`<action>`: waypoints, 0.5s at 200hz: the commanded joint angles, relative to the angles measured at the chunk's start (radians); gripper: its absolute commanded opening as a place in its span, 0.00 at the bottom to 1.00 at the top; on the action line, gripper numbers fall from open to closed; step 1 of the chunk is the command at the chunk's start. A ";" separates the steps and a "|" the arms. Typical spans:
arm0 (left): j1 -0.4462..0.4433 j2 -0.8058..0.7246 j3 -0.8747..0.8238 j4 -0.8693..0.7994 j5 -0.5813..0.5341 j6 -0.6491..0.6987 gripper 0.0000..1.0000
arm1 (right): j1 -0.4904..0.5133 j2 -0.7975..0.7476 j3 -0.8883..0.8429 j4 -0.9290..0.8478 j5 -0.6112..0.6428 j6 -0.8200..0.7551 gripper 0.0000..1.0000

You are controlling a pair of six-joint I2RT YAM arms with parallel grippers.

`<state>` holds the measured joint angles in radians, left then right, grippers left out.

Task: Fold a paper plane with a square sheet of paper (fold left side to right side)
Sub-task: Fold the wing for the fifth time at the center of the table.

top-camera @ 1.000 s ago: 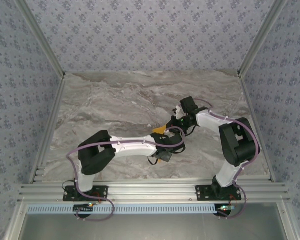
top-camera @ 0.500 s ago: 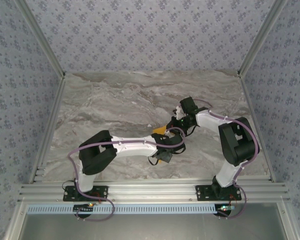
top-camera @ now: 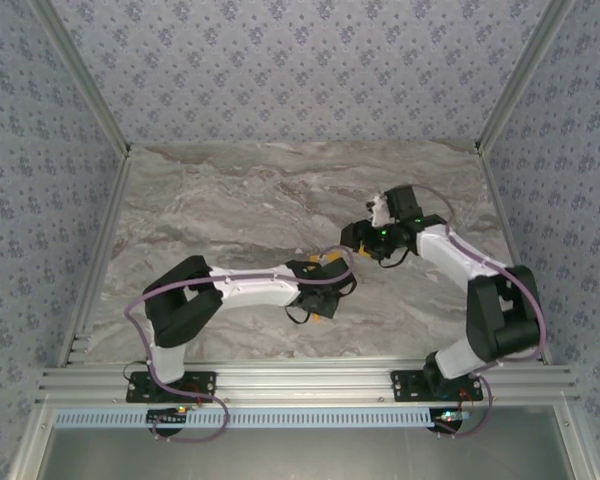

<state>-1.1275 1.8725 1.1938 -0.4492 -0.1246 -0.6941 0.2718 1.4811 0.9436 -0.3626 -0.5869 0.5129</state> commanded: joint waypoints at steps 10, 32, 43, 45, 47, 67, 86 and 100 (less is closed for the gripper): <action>0.052 -0.089 -0.085 0.174 0.148 -0.022 0.03 | -0.047 -0.099 -0.083 -0.007 0.012 -0.049 0.68; 0.102 -0.130 -0.160 0.302 0.248 -0.054 0.03 | -0.054 -0.129 -0.138 0.002 -0.028 -0.084 0.70; 0.129 -0.143 -0.199 0.375 0.300 -0.083 0.03 | -0.054 -0.145 -0.182 0.038 -0.057 -0.085 0.70; 0.134 -0.145 -0.207 0.388 0.310 -0.089 0.03 | -0.054 -0.147 -0.188 0.046 -0.061 -0.083 0.70; 0.137 -0.145 -0.213 0.403 0.319 -0.094 0.03 | -0.054 -0.150 -0.199 0.055 -0.065 -0.079 0.70; 0.180 -0.148 -0.280 0.538 0.402 -0.157 0.03 | -0.046 -0.172 -0.292 0.179 -0.104 -0.025 0.70; 0.203 -0.139 -0.324 0.627 0.439 -0.204 0.02 | -0.022 -0.174 -0.351 0.274 -0.108 0.022 0.69; 0.211 -0.136 -0.342 0.667 0.450 -0.222 0.02 | 0.002 -0.169 -0.374 0.313 -0.092 0.036 0.69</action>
<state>-0.9272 1.7512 0.8822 0.0479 0.2371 -0.8433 0.2409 1.3254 0.6029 -0.1856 -0.6567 0.5014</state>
